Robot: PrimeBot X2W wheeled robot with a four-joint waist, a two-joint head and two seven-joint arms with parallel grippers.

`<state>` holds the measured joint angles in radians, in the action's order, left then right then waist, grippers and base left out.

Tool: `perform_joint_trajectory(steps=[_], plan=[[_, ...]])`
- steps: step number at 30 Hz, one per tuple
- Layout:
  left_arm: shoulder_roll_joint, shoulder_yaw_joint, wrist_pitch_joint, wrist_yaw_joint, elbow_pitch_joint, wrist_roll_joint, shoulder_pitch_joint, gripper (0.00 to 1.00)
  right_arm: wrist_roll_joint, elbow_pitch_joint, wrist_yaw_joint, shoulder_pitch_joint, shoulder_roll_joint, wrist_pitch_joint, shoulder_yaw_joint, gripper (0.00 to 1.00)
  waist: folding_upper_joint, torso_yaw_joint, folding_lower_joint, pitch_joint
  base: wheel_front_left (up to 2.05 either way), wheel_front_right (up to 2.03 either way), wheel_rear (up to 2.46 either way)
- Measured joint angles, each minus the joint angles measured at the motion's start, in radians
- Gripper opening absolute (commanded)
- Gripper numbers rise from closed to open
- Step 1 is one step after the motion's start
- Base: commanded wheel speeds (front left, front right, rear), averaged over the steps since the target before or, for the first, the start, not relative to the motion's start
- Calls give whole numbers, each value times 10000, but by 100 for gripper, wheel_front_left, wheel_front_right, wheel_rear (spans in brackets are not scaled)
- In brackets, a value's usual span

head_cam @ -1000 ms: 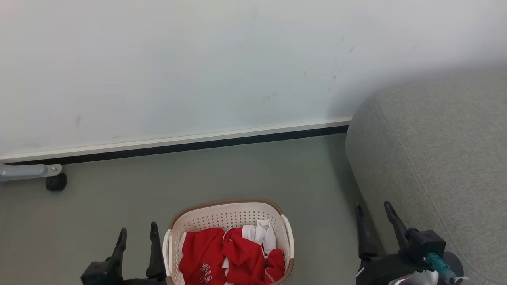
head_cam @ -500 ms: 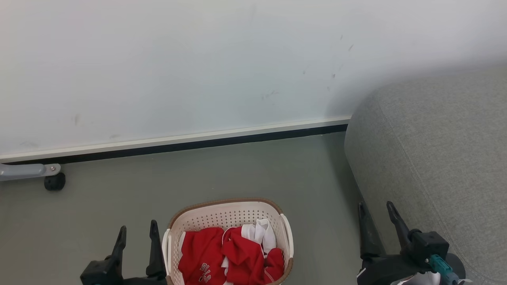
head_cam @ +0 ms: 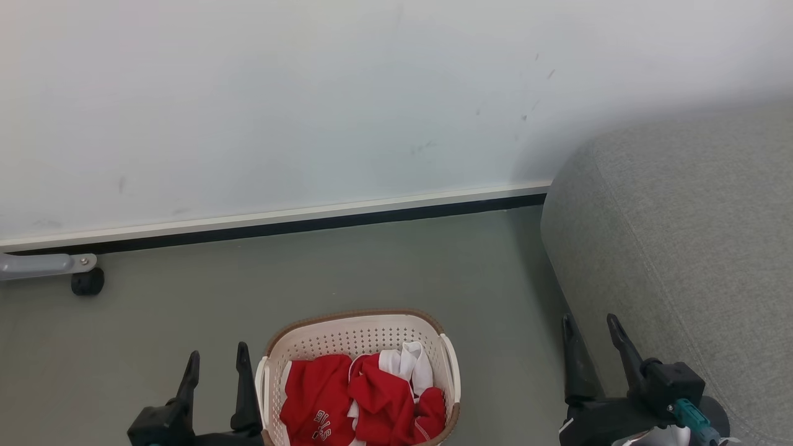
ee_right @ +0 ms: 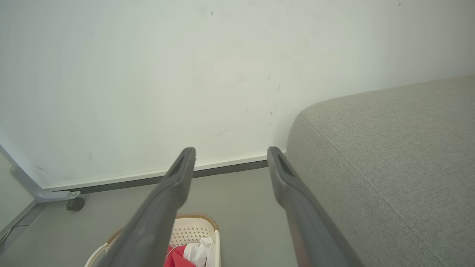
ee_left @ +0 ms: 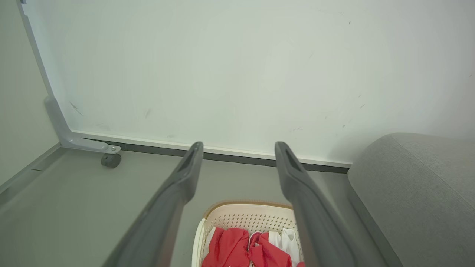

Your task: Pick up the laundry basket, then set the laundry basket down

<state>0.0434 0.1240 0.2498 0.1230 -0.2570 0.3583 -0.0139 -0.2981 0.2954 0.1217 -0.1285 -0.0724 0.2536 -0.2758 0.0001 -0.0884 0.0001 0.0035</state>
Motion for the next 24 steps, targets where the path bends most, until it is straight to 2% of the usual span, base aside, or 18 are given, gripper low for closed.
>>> perform_joint_trajectory(steps=[16, 17, 24], plan=[[0, 107, 0, 2, 36, -4, -1, 100, 105, -65, -75, 6, 54, 0, 102, 100, 0, 99, 0, -16, 0, 0, 0], [-6, 109, -6, 2, -12, -6, 3, 0, 102, -15, -73, 12, 59, -6, 96, 0, 0, 102, 0, -17, 0, 0, 0], [-65, 113, -25, -15, -508, 111, 292, 0, -29, 493, -77, 505, 90, -90, 121, 0, -1, 108, 0, -16, 0, 0, 0]])
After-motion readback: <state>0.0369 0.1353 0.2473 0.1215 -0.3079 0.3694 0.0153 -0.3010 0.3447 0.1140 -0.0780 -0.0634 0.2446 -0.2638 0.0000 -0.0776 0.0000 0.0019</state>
